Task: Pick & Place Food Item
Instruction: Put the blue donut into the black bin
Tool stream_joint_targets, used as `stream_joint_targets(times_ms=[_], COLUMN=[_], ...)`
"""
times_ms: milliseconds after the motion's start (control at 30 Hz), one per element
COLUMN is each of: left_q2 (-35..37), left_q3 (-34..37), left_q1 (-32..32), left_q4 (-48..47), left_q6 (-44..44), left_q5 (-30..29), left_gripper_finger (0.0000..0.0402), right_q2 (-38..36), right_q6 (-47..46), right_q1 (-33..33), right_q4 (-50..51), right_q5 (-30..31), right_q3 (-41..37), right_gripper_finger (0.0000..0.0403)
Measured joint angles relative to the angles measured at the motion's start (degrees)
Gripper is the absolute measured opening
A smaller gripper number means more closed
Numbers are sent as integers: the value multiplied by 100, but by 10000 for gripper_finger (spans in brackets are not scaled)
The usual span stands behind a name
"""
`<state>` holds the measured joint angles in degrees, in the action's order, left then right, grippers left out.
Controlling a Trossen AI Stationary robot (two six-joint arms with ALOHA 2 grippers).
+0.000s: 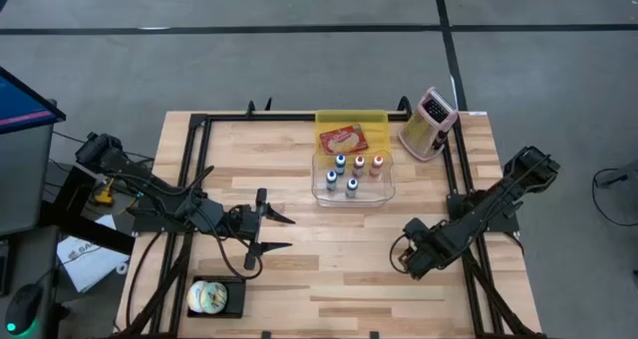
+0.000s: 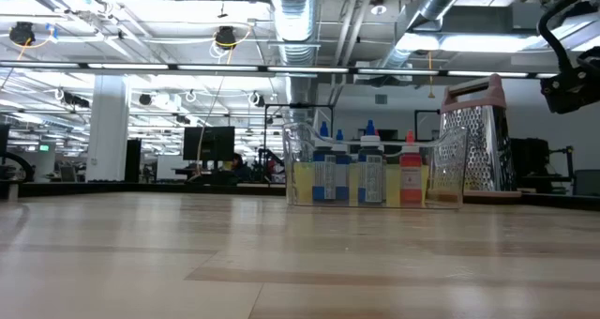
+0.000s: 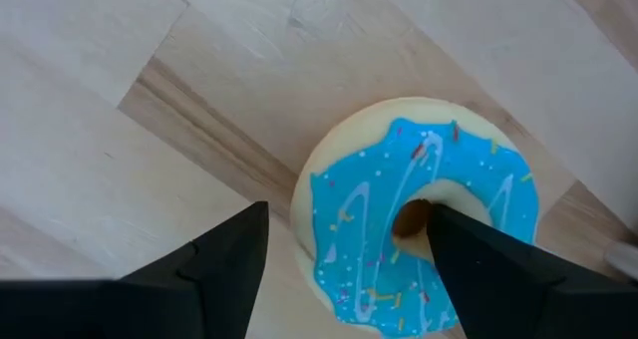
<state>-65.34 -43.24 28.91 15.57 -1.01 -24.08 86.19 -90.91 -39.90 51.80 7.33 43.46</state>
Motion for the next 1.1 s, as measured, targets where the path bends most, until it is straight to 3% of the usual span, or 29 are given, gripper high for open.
stream_joint_targets(times_ms=[300,567,767,1100], left_q2=[0,-2,-4,-4], left_q3=[0,-2,-2,-4], left_q1=[0,0,-9,-7], left_q4=[-4,-9,-9,-198], left_q6=[0,0,0,-5], left_q5=[-2,-4,-7,-326], left_gripper_finger=[233,233,233,233], right_q2=[-13,16,13,11], right_q6=[-57,175,1137,2743], right_q1=[-20,39,508,1322], right_q4=[-923,-1540,-2971,-4533], right_q5=[9,371,739,770], right_q3=[-440,-284,-176,-33], right_gripper_finger=[257,185,159,156])
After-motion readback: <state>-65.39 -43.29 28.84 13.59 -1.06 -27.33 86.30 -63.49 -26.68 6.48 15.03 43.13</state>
